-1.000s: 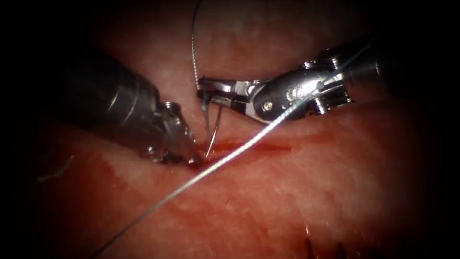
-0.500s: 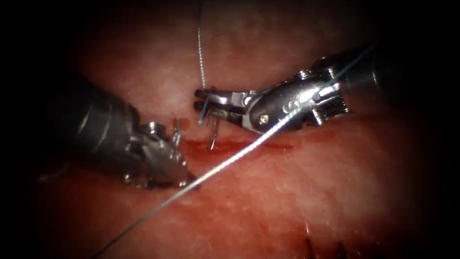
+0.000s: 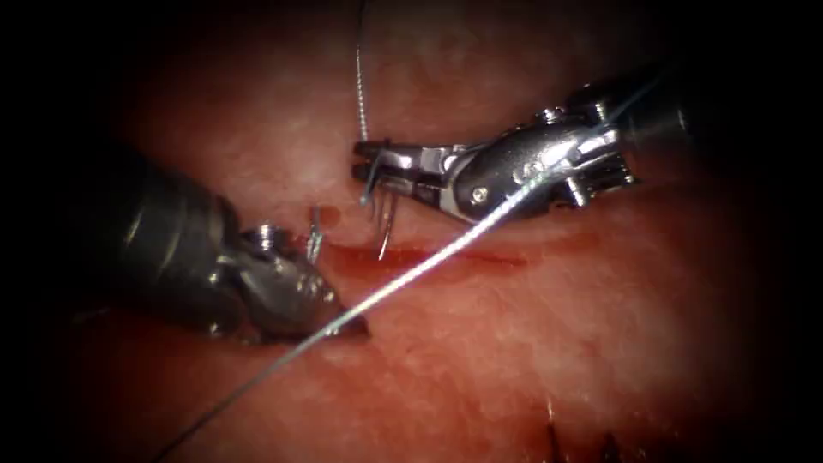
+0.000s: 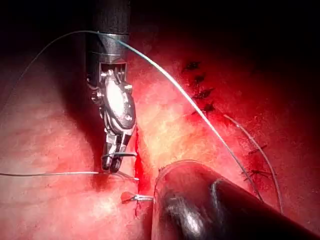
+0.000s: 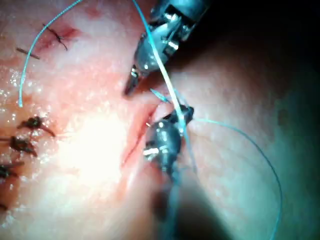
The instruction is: Wound Closure
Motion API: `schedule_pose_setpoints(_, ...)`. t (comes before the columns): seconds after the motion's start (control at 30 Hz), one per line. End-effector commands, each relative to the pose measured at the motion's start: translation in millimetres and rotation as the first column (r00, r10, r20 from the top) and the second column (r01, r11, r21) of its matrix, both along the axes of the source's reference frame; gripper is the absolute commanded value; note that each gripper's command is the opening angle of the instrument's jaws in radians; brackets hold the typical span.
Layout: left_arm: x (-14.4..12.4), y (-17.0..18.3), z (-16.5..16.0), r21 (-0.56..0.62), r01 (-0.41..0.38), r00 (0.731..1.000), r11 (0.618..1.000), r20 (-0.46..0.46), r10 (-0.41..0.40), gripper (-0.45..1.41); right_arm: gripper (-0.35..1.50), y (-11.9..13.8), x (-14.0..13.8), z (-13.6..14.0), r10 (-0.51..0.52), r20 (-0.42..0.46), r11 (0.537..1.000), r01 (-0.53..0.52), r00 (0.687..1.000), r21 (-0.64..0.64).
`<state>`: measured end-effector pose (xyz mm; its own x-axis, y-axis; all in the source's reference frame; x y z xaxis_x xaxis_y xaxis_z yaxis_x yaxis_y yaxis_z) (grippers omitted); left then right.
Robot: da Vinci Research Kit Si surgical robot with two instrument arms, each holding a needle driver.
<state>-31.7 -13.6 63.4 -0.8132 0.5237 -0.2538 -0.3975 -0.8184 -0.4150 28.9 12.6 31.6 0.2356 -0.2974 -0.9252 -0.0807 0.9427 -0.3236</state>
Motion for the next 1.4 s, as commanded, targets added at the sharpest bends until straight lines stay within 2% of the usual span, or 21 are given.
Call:
schedule_pose_setpoints(0.03, -0.3, -1.0, 0.7, -0.010, 0.009, 1.000, 1.000, 0.014, -0.009, -0.45, -0.35, -0.8, 1.0, 0.3, 0.009, -0.003, 1.000, -0.009, 1.000, 0.002)
schedule_pose_setpoints(0.23, -0.2, -0.9, 1.3, -0.024, 0.018, 1.000, 1.000, 0.025, -0.018, -0.45, -0.35, -0.9, 2.0, 0.3, 0.043, -0.002, 0.999, -0.043, 0.999, -0.002)
schedule_pose_setpoints(0.4, -0.1, -1.1, 1.2, -0.027, 0.022, 0.999, 0.999, 0.029, -0.021, -0.45, -0.35, -2.1, 3.1, 0.6, 0.053, -0.001, 0.999, -0.053, 0.999, -0.012)
schedule_pose_setpoints(0.57, 0.5, -1.6, 1.0, -0.028, 0.018, 0.999, 0.999, 0.031, -0.017, -0.45, -0.35, -2.2, 2.7, 0.6, 0.049, -0.002, 0.999, -0.049, 0.999, 0.006)
schedule_pose_setpoints(0.8, 0.9, -2.6, 1.7, -0.038, 0.016, 0.999, 0.999, 0.028, -0.015, -0.45, -0.35, -2.0, 1.5, 0.2, 0.106, -0.057, 0.990, -0.100, 0.993, 0.100)
schedule_pose_setpoints(1.07, 0.9, -2.8, 2.4, -0.044, 0.016, 1.000, 0.999, 0.026, -0.015, -0.45, -0.35, -2.2, 1.7, -0.4, 0.181, -0.077, 0.967, -0.163, 0.981, 0.195)
schedule_pose_setpoints(1.4, 1.2, -2.8, 2.4, -0.051, 0.019, 0.999, 0.999, 0.036, -0.017, -0.45, -0.35, -1.6, 1.1, -0.9, 0.214, -0.104, 0.937, -0.174, 0.971, 0.303)
